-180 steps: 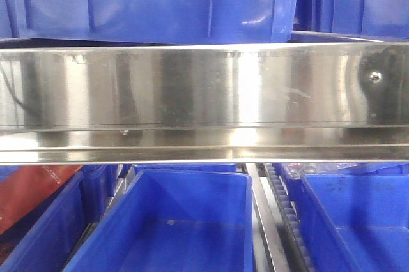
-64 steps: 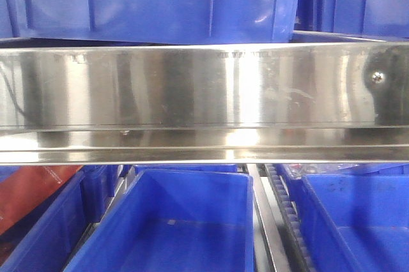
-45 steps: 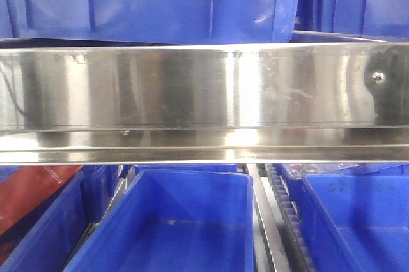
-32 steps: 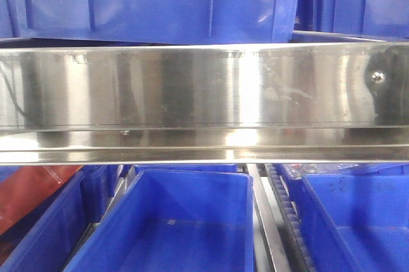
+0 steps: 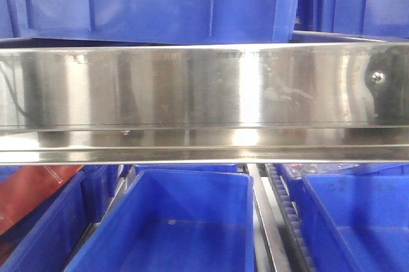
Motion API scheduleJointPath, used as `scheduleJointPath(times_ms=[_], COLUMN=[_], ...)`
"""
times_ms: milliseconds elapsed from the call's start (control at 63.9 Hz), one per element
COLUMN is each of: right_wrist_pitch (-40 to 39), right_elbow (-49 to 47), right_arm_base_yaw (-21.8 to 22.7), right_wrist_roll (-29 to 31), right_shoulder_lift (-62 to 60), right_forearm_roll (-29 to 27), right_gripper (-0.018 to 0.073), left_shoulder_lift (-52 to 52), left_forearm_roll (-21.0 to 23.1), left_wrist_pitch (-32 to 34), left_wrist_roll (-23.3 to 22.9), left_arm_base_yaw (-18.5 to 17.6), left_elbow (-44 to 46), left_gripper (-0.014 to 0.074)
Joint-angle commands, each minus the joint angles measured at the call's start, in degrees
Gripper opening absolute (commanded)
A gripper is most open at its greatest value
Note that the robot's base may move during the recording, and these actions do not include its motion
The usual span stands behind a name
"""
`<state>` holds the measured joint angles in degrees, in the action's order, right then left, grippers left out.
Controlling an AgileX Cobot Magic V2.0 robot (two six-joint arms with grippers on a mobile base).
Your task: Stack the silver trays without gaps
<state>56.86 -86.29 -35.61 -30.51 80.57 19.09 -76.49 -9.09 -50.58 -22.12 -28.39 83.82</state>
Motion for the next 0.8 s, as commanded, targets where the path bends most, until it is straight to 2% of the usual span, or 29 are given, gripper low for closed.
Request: scheduleJointPath(times_ms=[0, 782], right_wrist_pitch=[-0.71, -0.71], right_elbow=[-0.25, -0.25], right_arm_base_yaw=[0.03, 0.03], right_wrist_roll=[1.32, 1.32], right_shoulder_lift=[-0.60, -0.60], right_forearm_roll=[2.19, 2.19], right_gripper=[-0.0070, -0.0070], left_shoulder_lift=[0.78, 0.78], left_forearm_roll=[-0.56, -0.56], left_wrist_pitch=[2.32, 2.32], left_wrist_roll=[0.71, 0.71], left_arm_base_yaw=[-0.37, -0.37], left_elbow=[0.32, 0.32], left_gripper=[-0.0016, -0.0016])
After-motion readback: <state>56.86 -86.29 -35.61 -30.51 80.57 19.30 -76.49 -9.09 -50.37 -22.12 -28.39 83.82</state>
